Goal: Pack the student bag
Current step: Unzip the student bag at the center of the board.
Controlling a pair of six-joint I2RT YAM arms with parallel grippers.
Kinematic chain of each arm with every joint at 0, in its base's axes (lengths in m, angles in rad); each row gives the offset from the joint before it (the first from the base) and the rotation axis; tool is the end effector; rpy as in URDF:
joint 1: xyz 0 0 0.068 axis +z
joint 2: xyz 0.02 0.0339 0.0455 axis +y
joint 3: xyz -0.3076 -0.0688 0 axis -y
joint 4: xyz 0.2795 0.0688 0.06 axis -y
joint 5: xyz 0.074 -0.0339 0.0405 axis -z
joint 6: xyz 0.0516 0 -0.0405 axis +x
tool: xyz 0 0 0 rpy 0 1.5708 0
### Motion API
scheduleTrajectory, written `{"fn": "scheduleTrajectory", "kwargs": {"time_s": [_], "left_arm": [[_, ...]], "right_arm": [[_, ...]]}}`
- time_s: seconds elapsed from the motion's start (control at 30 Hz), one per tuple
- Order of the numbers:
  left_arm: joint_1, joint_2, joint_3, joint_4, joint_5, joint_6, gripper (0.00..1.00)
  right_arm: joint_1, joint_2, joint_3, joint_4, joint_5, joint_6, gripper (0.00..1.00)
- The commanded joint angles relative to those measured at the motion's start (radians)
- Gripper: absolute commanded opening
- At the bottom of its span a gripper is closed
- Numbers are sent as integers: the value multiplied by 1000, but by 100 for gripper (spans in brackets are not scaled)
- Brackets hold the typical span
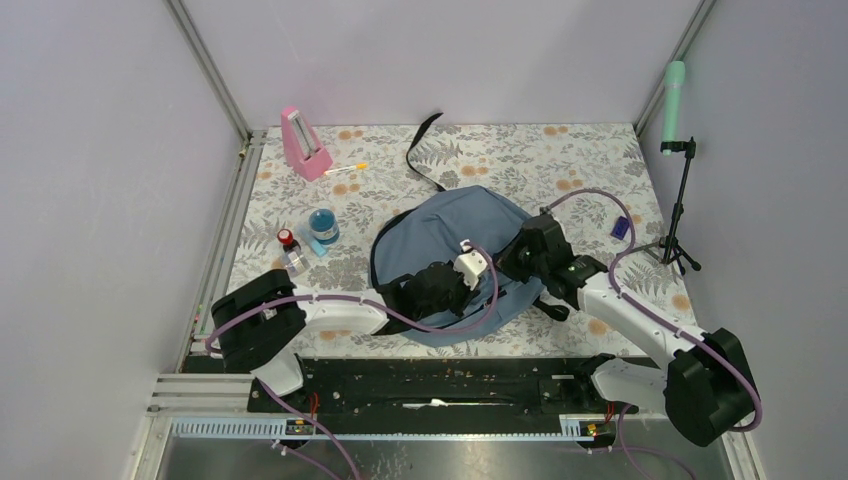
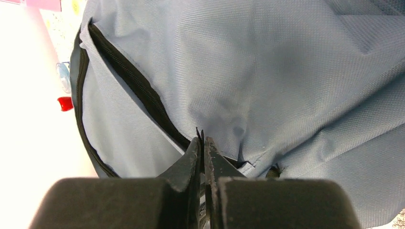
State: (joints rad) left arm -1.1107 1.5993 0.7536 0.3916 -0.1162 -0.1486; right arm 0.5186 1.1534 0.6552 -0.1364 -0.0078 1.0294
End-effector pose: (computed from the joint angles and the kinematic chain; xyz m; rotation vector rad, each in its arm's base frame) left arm 0.1704 -0.3303 0.1966 0.8986 1.8856 -0.6697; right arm 0.2349 0.1345 0.2394 0.5880 2.2704 0.8354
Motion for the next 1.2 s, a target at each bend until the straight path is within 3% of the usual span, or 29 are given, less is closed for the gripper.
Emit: {"fn": "scheduleTrajectory", "kwargs": {"time_s": [0.0,0.03,1.17], "left_arm": [[-2,11,0,84,3,-3,3],[-2,9,-6,86,4,-5,0],[-71,-37,-169,208,25,-108,0]], "right_arm": [[16,-12,90,-54,43,-61,0],[20,0,104,-60,44,-69,0],[80,347,485,-122,80,-164,0]]}}
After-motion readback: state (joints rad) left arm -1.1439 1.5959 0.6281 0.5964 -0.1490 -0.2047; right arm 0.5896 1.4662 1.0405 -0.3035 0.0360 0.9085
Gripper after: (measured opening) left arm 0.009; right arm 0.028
